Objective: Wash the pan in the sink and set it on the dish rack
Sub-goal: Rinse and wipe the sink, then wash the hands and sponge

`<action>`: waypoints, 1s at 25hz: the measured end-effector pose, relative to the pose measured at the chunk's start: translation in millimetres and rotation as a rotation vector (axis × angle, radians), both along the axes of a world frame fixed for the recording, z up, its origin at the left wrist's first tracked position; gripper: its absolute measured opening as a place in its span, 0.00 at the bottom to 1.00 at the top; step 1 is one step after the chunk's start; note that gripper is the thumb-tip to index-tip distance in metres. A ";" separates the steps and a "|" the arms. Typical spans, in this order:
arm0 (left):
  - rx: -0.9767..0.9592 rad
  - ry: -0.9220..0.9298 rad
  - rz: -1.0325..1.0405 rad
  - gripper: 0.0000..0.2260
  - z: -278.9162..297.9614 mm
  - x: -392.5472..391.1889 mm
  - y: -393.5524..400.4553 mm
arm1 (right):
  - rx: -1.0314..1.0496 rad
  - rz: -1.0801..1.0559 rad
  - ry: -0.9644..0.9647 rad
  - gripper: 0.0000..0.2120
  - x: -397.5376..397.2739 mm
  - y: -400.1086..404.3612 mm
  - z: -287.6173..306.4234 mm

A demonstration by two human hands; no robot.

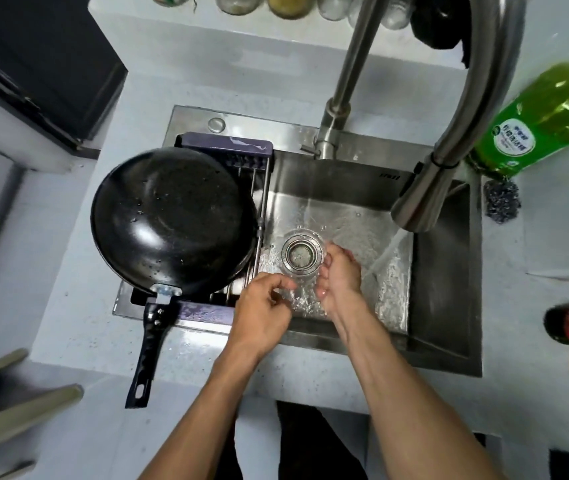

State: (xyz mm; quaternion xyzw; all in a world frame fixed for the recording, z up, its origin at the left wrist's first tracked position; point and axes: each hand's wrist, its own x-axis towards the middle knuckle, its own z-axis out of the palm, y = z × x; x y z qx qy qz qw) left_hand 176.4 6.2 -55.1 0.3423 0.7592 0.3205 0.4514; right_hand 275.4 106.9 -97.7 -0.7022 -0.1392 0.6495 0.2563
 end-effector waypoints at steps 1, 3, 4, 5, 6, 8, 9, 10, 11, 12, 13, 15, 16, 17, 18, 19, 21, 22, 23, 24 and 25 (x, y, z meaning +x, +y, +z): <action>-0.042 -0.019 -0.002 0.18 -1.2 0.0 -0.1 | -0.007 0.012 -0.006 0.14 -0.2 1.5 1.8; -0.103 -0.057 0.005 0.17 -3.0 -2.3 0.7 | -0.002 0.050 0.008 0.17 1.5 3.7 6.8; -0.109 -0.074 0.018 0.16 -1.1 -2.9 1.0 | 0.021 0.107 0.031 0.18 1.2 1.9 11.1; -0.085 -0.105 0.046 0.15 3.8 -1.9 1.8 | 0.064 0.201 0.064 0.19 0.1 -2.5 15.7; -0.033 -0.172 0.104 0.13 9.5 -1.2 3.1 | 0.110 0.317 0.132 0.20 -3.4 -7.9 23.8; 0.067 -0.442 0.261 0.12 24.7 -8.4 2.2 | 0.165 0.536 0.321 0.28 -15.8 -19.4 34.8; 0.097 -0.557 0.334 0.15 28.6 -16.8 0.7 | 0.197 0.640 0.361 0.32 -21.1 -21.8 36.5; 0.108 -0.610 0.388 0.18 31.5 -30.5 -3.9 | 0.242 0.772 0.329 0.36 -28.9 -24.1 39.2; 0.099 -0.619 0.382 0.18 37.2 -46.4 -11.1 | 0.302 0.920 0.251 0.38 -36.4 -26.1 42.2; 0.087 -0.612 0.342 0.16 41.6 -61.0 -21.4 | 0.357 1.032 0.190 0.38 -43.4 -29.3 45.6; 0.087 -0.580 0.301 0.13 48.6 -76.2 -35.4 | 0.398 1.098 0.169 0.36 -56.5 -35.5 50.6; 0.127 -0.453 0.287 0.07 56.6 -87.2 -47.3 | 0.472 1.129 0.152 0.32 -70.5 -42.6 56.9; 0.176 -0.356 0.352 0.07 58.3 -93.5 -54.3 | 0.533 1.135 0.122 0.30 -81.2 -49.2 60.0; 0.228 -0.275 0.433 0.08 58.0 -99.7 -61.7 | 0.600 1.129 0.076 0.29 -90.4 -56.0 65.3; 0.276 -0.238 0.519 0.10 57.9 -108.4 -68.7 | 0.647 1.095 0.038 0.28 -99.3 -61.9 67.8; 0.312 -0.239 0.609 0.11 57.5 -119.9 -75.9 | 0.635 1.011 0.032 0.27 -108.7 -65.8 72.0; 0.337 -0.263 0.731 0.10 53.8 -147.1 -91.6 | 0.399 0.804 0.167 0.26 -124.5 -77.2 76.5; 0.327 -0.273 0.757 0.10 52.1 -158.7 -100.8 | 0.284 0.760 0.244 0.26 -130.1 -86.2 74.3; 0.325 -0.296 0.765 0.09 50.7 -169.5 -110.4 | 0.229 0.772 0.292 0.22 -137.3 -98.6 73.1; 0.330 -0.331 0.762 0.08 48.8 -180.3 -120.5 | 0.207 0.798 0.293 0.16 -147.1 -113.7 73.9; 0.335 -0.367 0.760 0.08 46.0 -189.4 -130.6 | 0.204 0.808 0.254 0.11 -156.5 -127.7 72.2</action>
